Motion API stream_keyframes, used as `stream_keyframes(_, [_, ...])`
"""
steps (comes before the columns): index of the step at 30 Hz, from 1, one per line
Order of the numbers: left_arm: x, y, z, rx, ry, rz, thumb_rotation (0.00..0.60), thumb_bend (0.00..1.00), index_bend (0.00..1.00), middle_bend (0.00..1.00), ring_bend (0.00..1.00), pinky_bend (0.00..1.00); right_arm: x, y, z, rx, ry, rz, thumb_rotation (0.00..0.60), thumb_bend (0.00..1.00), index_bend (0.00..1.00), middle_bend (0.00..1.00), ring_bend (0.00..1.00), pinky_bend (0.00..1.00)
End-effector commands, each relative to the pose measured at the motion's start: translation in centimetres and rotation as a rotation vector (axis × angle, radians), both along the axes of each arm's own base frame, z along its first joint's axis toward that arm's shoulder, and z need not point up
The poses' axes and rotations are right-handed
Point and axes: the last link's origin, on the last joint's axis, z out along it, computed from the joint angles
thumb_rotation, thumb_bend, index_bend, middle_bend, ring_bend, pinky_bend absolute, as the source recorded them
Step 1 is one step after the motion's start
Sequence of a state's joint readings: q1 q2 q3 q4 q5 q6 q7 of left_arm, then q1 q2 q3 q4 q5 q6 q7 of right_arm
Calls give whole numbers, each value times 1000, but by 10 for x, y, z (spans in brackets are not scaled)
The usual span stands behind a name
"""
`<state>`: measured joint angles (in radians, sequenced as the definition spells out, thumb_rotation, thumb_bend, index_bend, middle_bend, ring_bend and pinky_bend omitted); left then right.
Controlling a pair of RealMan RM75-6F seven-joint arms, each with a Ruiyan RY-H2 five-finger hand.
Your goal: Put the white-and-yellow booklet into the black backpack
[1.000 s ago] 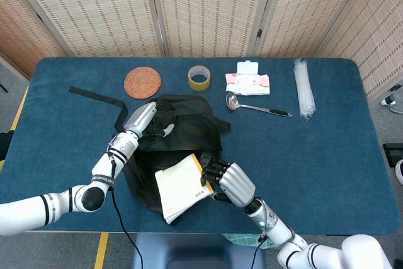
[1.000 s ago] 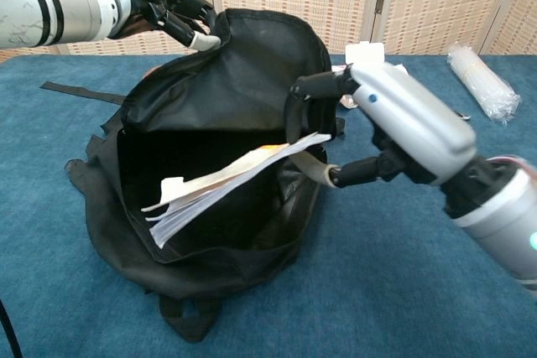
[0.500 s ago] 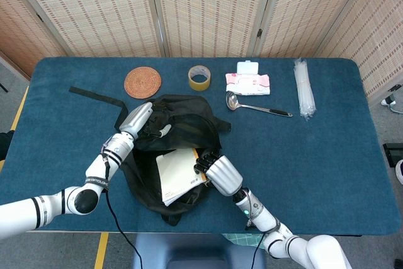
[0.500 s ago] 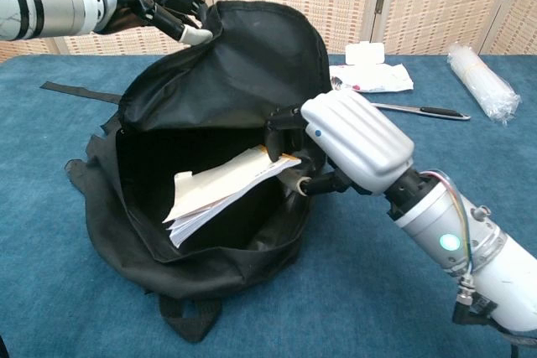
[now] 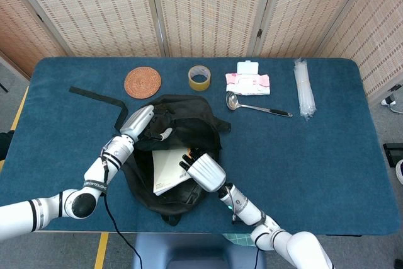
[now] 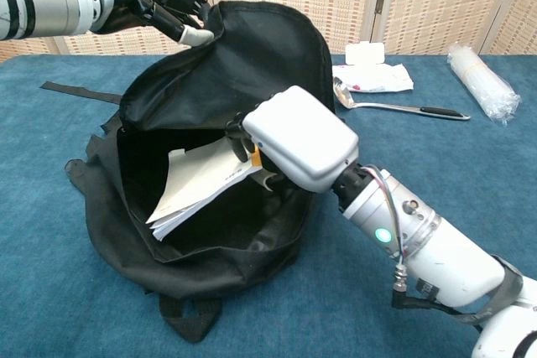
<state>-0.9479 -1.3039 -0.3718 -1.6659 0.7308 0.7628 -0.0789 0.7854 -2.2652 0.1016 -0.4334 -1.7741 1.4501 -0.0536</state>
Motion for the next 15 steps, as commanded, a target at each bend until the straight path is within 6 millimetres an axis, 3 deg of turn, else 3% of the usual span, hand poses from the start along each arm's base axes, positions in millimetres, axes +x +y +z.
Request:
stream_keyframes(1, [-1, 0, 0, -3, -2, 4, 600, 477, 592, 324, 268, 42, 7, -3, -4, -20, 39, 1, 600, 425, 878, 564, 564, 526])
stream_keyframes(10, [-5, -2, 4, -4, -1, 9, 600, 477, 589, 324, 265, 41, 7, -15, -6, -69, 118, -22, 600, 425, 859, 530, 533, 500])
stream_keyframes(13, [-7, -2, 5, -3, 4, 11, 600, 476, 584, 324, 263, 41, 2, -15, -7, -65, 125, -43, 600, 425, 727, 452, 484, 452])
stream_keyframes(15, [-8, -2, 5, -3, 5, 14, 600, 476, 580, 324, 262, 41, -2, -14, -5, -66, 125, -53, 600, 425, 588, 382, 441, 416])
